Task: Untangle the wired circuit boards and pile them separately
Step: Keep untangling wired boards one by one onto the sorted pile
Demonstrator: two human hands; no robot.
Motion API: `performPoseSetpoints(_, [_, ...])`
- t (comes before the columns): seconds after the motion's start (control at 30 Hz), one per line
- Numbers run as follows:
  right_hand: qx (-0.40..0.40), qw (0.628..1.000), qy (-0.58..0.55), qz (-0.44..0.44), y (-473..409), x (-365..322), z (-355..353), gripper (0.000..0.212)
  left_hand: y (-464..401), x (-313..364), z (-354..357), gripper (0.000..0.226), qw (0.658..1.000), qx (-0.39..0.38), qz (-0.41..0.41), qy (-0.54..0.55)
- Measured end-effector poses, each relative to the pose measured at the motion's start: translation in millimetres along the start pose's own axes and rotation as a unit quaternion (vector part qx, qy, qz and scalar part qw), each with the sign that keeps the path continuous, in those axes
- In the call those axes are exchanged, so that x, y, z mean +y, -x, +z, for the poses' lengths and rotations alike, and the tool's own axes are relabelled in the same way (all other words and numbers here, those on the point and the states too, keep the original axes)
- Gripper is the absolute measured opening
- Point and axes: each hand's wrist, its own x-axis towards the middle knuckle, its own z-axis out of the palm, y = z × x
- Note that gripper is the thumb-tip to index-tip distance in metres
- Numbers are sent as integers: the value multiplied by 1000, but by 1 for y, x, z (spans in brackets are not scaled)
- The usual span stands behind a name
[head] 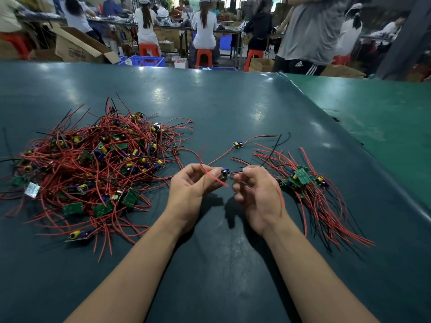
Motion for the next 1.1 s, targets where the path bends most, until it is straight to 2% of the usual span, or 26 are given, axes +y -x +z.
performPoseSetpoints(0.1, [-5,998,-53,31,0,-2,-1,9,-1,1,0,13,999,4,-5,45])
performPoseSetpoints(0.2, [-15,999,-33,16,2,-4,-2,13,-2,1,-1,16,996,-23,-22,87])
performPoseSetpoints(0.3, [-48,999,-10,-5,3,-3,-1,20,-1,0,-3,29,998,-53,-16,31])
performPoseSetpoints(0.37, [-60,998,-8,-8,4,-2,0,18,-1,0,-4,28,999,-49,4,2])
performPoseSetpoints(0.57, [-9,1000,13,7,2,6,2,5,2,2,-5,24,995,-33,61,-69])
performPoseSetpoints(0.7, [35,995,84,-43,-3,8,0,4,4,0,-2,22,987,-40,66,-143])
performPoseSetpoints(0.77, [67,990,93,-79,-6,5,-3,10,4,0,-2,21,986,-35,64,-148])
performPoseSetpoints(0.87, [85,990,33,-106,-10,-2,-9,20,3,0,-1,21,988,-32,61,-138])
performPoseSetpoints(1.0, [48,996,-33,-61,-13,-4,-10,35,3,1,-1,20,989,-26,65,-129])
performPoseSetpoints(1.1, [83,991,18,-103,-14,-2,-12,41,4,2,-2,21,989,-28,62,-134])
